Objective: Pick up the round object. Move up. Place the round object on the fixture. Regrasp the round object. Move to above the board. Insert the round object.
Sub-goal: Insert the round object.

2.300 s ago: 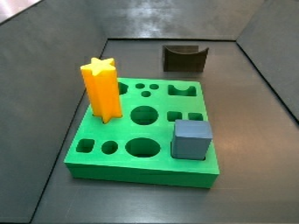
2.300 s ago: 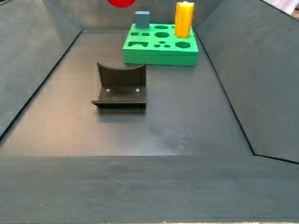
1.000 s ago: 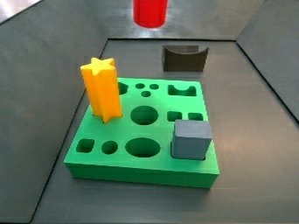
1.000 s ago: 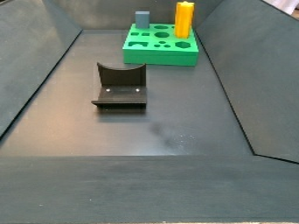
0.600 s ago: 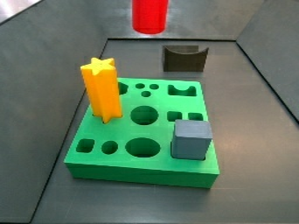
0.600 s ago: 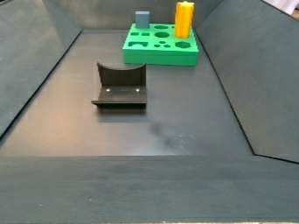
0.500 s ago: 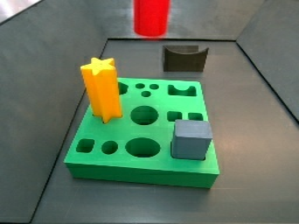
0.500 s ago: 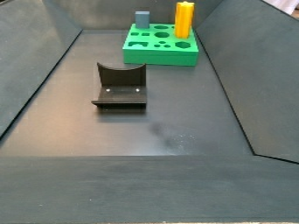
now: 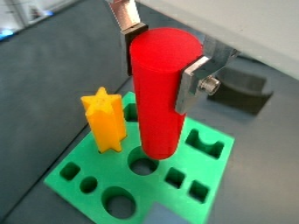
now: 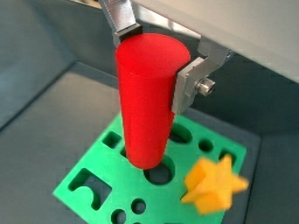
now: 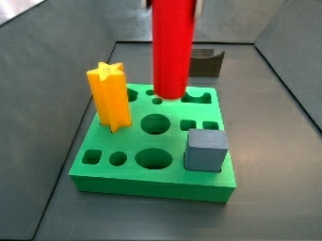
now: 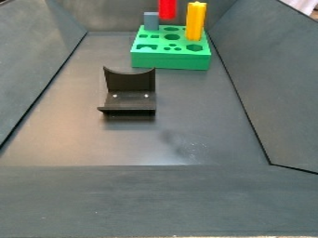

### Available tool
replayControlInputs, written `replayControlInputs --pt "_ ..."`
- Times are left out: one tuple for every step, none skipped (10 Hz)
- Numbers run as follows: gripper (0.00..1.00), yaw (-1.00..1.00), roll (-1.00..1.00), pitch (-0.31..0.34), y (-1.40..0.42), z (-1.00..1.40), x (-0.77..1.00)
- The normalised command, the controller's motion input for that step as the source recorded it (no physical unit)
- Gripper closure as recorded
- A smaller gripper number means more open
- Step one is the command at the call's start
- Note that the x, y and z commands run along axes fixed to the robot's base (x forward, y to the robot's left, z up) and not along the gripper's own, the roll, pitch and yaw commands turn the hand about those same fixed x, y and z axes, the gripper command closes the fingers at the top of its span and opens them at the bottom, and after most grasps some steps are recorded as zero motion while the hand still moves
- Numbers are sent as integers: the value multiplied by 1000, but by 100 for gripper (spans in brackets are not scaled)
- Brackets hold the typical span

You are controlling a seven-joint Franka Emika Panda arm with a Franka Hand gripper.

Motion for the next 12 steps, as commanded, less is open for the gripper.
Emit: replayControlInputs --pt "100 -446 -166 14 3 -777 -114" --pt "100 -303 -214 9 0 -694 -23" --pt "100 -191 -294 0 -57 -503 0" --pt "100 -209 -174 34 -11 -431 20" --pt "100 -200 -87 59 0 -360 0" --pt "100 -214 -97 31 0 -137 -31" --pt "100 -229 -114 0 0 -71 -83" --pt "100 -214 -79 4 0 -111 -109" --pt "100 -191 -76 23 0 -163 -69" --pt "100 -191 -79 31 3 -194 -126" --pt "100 -194 -80 39 46 -183 -177" --pt "100 -191 -66 49 103 -160 -231"
